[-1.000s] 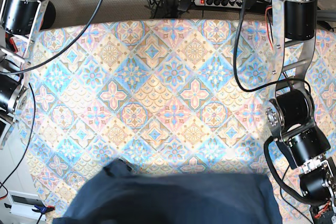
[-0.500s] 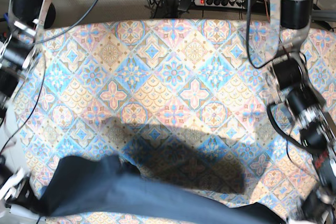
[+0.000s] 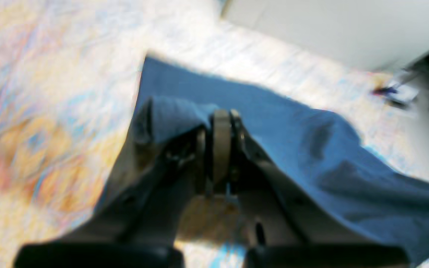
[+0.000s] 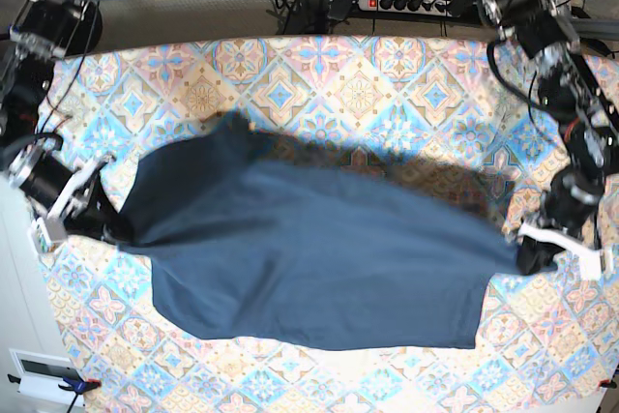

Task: Layout the t-shirt on the table in an organized manner, then fold the t-shirt properly
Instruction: 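Lay the t-shirt down while drawing both grippers toward the robot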

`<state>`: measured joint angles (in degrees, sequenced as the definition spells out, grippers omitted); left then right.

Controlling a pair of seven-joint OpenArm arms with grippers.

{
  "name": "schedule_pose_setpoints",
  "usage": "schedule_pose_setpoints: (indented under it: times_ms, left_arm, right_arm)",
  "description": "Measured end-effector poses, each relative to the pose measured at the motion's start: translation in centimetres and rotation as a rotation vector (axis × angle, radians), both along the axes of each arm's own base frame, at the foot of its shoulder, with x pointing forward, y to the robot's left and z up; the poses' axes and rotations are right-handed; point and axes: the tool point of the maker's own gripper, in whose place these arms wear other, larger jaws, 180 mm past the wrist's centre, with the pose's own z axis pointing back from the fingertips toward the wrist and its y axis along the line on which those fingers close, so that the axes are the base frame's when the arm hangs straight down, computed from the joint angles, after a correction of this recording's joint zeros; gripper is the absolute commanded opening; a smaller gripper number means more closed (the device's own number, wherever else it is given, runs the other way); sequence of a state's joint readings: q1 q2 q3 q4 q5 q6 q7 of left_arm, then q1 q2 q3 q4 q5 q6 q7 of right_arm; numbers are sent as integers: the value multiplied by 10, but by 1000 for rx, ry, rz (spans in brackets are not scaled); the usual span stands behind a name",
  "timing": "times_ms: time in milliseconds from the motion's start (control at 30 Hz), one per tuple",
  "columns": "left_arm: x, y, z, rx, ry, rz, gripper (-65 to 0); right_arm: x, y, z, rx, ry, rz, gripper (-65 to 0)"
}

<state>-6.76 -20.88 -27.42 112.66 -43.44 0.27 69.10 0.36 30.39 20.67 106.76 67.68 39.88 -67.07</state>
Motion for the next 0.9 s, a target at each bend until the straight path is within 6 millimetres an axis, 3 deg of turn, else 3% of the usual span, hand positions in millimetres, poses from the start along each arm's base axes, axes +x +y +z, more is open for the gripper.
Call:
schedule_pose_setpoints:
  times_ms: [167,433,533,700,900]
  left_arm:
    - [-45,21,-48,-50,134,63,-650]
    - [-104,40,-98,-81,297,122,-650]
    - [-118,44,-118,-97,363,139,-650]
    - [-137,50,-145,-128,448,167,-650]
    - [-135,49,-144,-140,442,163,-650]
  right_arm:
    - [-30,2,-44,-24,140,-1,-643]
    - [-86,4,-101,-39,367,10,-643]
    - [-101,0,-110,-18,406,-19,-643]
    - [-131,-24,-128,-80,519,-70,-643]
    - [-149,-56,-114,-141,529,-160,-643]
